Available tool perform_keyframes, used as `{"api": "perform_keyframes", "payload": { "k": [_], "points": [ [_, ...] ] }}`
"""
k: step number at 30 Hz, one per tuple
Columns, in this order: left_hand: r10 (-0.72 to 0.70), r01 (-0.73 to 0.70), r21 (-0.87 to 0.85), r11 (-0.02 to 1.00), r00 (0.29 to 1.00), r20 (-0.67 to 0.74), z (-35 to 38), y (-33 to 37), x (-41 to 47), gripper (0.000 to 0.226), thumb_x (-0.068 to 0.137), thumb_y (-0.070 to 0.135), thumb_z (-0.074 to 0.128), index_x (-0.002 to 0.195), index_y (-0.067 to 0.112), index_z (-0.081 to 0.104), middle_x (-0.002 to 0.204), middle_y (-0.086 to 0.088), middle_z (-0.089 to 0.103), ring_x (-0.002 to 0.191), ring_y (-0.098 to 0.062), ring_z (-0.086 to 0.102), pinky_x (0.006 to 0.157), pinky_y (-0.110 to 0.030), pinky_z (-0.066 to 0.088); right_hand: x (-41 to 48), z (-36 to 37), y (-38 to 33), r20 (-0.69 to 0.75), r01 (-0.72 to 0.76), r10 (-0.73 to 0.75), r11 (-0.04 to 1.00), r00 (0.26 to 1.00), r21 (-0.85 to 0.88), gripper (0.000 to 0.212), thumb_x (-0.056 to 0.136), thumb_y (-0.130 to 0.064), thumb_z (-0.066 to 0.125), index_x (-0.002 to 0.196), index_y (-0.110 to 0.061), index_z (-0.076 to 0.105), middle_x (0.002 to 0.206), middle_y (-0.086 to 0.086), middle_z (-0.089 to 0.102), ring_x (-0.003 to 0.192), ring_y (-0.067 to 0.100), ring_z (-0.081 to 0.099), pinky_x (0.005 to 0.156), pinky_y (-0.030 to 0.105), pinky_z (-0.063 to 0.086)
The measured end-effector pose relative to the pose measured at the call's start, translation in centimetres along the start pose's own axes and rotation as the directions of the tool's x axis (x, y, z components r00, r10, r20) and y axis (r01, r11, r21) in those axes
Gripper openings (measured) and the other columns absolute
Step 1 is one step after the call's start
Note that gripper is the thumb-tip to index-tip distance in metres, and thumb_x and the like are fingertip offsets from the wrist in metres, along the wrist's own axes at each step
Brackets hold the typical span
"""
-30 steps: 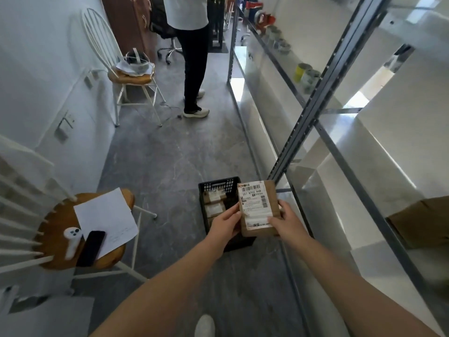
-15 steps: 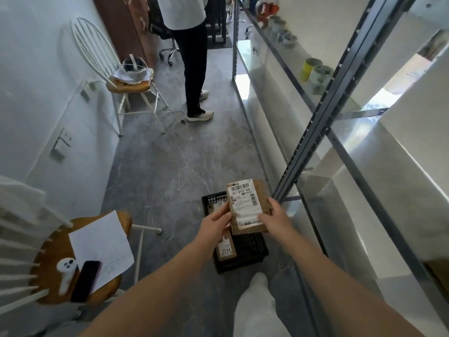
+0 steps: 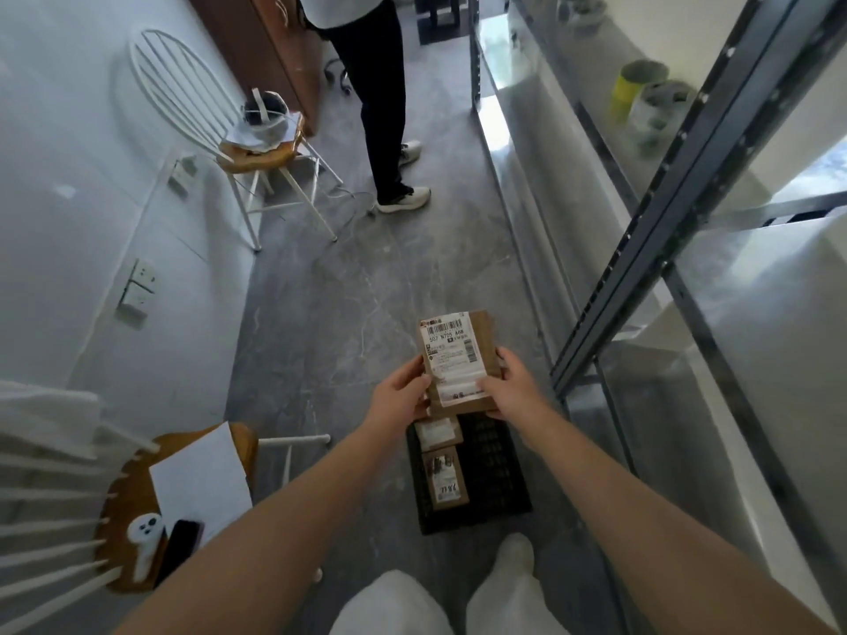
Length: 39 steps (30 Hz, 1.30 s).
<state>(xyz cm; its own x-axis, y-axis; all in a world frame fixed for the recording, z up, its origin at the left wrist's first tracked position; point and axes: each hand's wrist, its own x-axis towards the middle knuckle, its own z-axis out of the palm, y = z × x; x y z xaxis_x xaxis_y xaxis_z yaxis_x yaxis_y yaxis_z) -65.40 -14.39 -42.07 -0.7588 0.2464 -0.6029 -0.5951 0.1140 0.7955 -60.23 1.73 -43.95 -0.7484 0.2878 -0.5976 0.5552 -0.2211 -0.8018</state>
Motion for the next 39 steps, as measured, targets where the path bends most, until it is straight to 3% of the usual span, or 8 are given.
{"api": "perform_keyframes", "payload": {
  "k": [3, 10, 14, 17, 21, 26, 35, 39],
  "points": [
    [-0.045, 0.045, -0.005, 0.999, 0.998, -0.032, 0.5, 0.4, 1.3, 0.047, 0.096, -0.004, 0.049, 0.140, 0.011, 0.051, 0.116, -0.010, 0.068, 0.091, -0.022, 0.068, 0.086, -0.037, 0.056, 1.6, 0.0, 0.6, 0.002, -0.019, 0.019, 0.999, 1.000, -0.025, 0.052, 0.090, 0.000, 0.055, 0.129, -0.034, 0.049, 0.105, -0.011, 0.066, 0.094, 0.011, 0.067, 0.068, 0.028, 0.057],
    [-0.157, 0.157, 0.026, 0.987, 0.987, 0.018, 0.6, -0.3, 5.5, 0.048, 0.090, -0.010, 0.050, 0.132, 0.014, 0.056, 0.109, -0.006, 0.072, 0.091, -0.018, 0.072, 0.074, -0.030, 0.059, 6.0, -0.6, 1.8, -0.026, -0.053, 0.052, 0.997, 0.998, -0.057, 0.054, 0.088, 0.001, 0.054, 0.129, -0.034, 0.052, 0.110, -0.007, 0.070, 0.098, 0.015, 0.069, 0.084, 0.042, 0.059],
    [-0.246, 0.242, 0.088, 0.966, 0.968, 0.039, 0.2, -0.8, 8.2, 0.045, 0.087, -0.009, 0.053, 0.127, 0.012, 0.060, 0.113, -0.008, 0.072, 0.104, -0.025, 0.069, 0.097, -0.044, 0.053, 8.0, 0.1, 2.3, -0.082, -0.077, 0.070, 0.993, 0.994, -0.090, 0.061, 0.087, 0.001, 0.052, 0.140, -0.031, 0.046, 0.117, -0.006, 0.066, 0.102, 0.013, 0.065, 0.087, 0.038, 0.057],
    [-0.310, 0.300, 0.141, 0.943, 0.949, 0.058, -0.5, -1.0, 11.2, 0.034, 0.089, -0.005, 0.053, 0.117, 0.010, 0.066, 0.098, -0.002, 0.076, 0.091, -0.019, 0.073, 0.079, -0.032, 0.059, 9.5, 1.2, 2.5, -0.134, -0.119, 0.107, 0.989, 0.985, -0.086, 0.062, 0.088, 0.000, 0.053, 0.140, -0.032, 0.044, 0.115, -0.010, 0.065, 0.096, 0.002, 0.063, 0.073, 0.020, 0.053],
    [-0.371, 0.347, 0.194, 0.917, 0.923, 0.100, -0.6, -1.4, 15.4, 0.024, 0.093, 0.002, 0.052, 0.096, 0.020, 0.067, 0.086, 0.005, 0.077, 0.076, -0.010, 0.074, 0.062, -0.022, 0.057, 11.4, 3.1, 3.3, -0.246, -0.211, 0.188, 0.975, 0.951, -0.071, 0.061, 0.090, -0.005, 0.053, 0.142, -0.035, 0.041, 0.118, -0.008, 0.064, 0.100, 0.008, 0.063, 0.086, 0.031, 0.055],
    [-0.454, 0.415, 0.258, 0.872, 0.883, 0.116, -1.3, -3.8, 20.1, 0.023, 0.093, 0.004, 0.051, 0.113, 0.013, 0.058, 0.113, -0.009, 0.067, 0.103, -0.026, 0.066, 0.096, -0.045, 0.054, 14.5, 4.8, 4.9, -0.305, -0.288, 0.248, 0.953, 0.919, -0.091, 0.055, 0.090, 0.002, 0.049, 0.128, -0.038, 0.047, 0.112, -0.008, 0.066, 0.097, 0.011, 0.064, 0.089, 0.038, 0.055],
    [-0.549, 0.499, 0.247, 0.830, 0.810, 0.207, -3.2, -11.6, 27.4, 0.034, 0.093, -0.001, 0.050, 0.120, 0.009, 0.066, 0.115, -0.005, 0.071, 0.094, -0.013, 0.069, 0.076, -0.025, 0.057, 21.9, 6.0, 12.1, -0.431, -0.427, 0.255, 0.824, 0.866, -0.372, 0.065, 0.091, -0.006, 0.046, 0.149, -0.034, 0.035, 0.125, 0.002, 0.061, 0.096, 0.015, 0.061, 0.074, 0.025, 0.048],
    [-0.550, 0.486, 0.303, 0.820, 0.815, 0.180, -3.0, -16.5, 31.1, 0.042, 0.092, -0.001, 0.046, 0.128, 0.013, 0.063, 0.122, -0.003, 0.068, 0.093, -0.010, 0.065, 0.071, -0.017, 0.052, 25.8, 5.7, 17.8, -0.424, -0.499, 0.329, 0.772, 0.844, -0.394, 0.066, 0.094, -0.010, 0.044, 0.152, -0.036, 0.028, 0.136, 0.008, 0.053, 0.118, 0.027, 0.054, 0.101, 0.040, 0.046]
  ]
}}
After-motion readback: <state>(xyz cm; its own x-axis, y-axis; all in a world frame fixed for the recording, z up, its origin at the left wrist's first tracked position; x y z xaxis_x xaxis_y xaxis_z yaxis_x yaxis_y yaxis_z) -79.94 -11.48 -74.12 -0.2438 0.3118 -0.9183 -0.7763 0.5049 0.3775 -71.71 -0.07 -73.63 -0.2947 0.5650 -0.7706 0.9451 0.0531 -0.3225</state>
